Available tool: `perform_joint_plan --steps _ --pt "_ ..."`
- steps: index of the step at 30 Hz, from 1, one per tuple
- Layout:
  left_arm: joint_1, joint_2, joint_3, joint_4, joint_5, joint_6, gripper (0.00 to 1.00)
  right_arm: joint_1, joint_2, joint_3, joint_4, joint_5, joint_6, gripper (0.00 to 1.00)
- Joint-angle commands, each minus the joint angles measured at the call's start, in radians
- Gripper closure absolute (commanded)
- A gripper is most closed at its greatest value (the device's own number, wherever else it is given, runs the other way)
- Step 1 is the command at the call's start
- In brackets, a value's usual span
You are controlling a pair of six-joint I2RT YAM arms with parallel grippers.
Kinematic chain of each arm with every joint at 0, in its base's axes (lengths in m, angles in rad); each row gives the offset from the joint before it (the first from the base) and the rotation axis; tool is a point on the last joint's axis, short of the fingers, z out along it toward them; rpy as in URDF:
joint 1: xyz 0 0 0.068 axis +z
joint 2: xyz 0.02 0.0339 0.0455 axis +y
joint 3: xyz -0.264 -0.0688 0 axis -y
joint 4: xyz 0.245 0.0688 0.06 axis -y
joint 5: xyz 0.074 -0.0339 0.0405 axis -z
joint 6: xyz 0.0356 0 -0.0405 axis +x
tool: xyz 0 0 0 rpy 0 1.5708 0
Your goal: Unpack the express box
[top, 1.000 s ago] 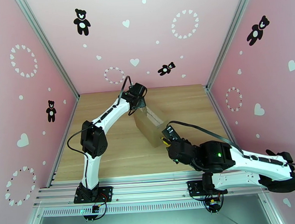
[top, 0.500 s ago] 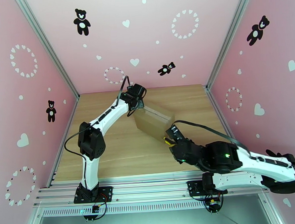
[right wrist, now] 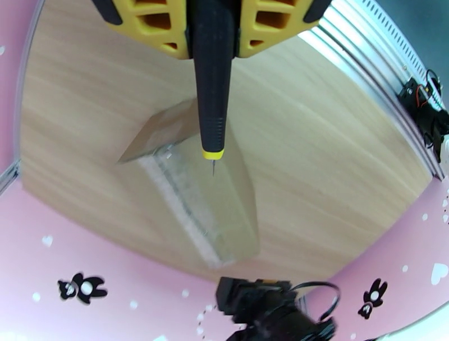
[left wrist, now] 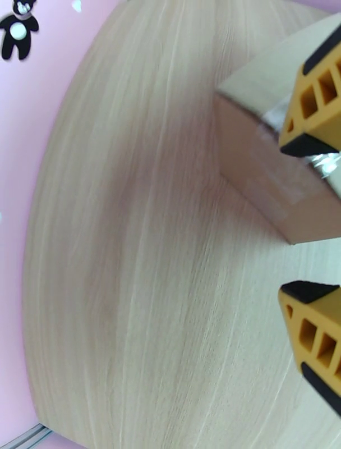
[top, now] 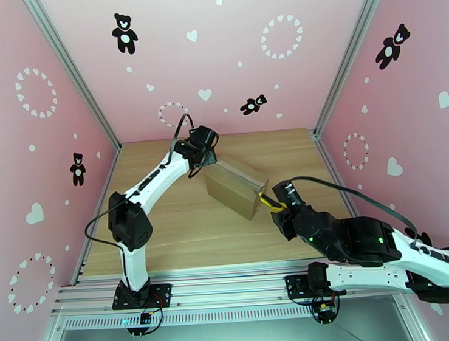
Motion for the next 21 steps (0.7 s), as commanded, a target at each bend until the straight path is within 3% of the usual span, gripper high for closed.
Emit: perform_joint_plan --steps 1,4,7,14,21 --pt "0.002 -0.077 -0.063 -0.019 0.049 -0.015 0.35 -0.102 0.036 0.052 0.075 -0.057 -0.11 1.0" --pt "0.002 -0.134 -0.15 0.001 0.071 -0.032 0.35 -0.227 0.11 0.076 0.076 -0.165 -0.145 1.0" --pt "0.001 -0.188 -0.233 0.019 0.09 -0.045 0.35 -0.311 0.201 0.113 0.046 -0.185 -0.171 1.0" --pt "0.001 -0.264 -0.37 0.023 0.088 -0.036 0.35 -0.43 0.421 0.197 -0.021 -0.056 -0.214 1.0" --pt "0.001 -0.317 -0.446 0.031 0.094 -0.033 0.35 -0.531 0.47 0.198 0.013 -0.007 -0.233 1.0"
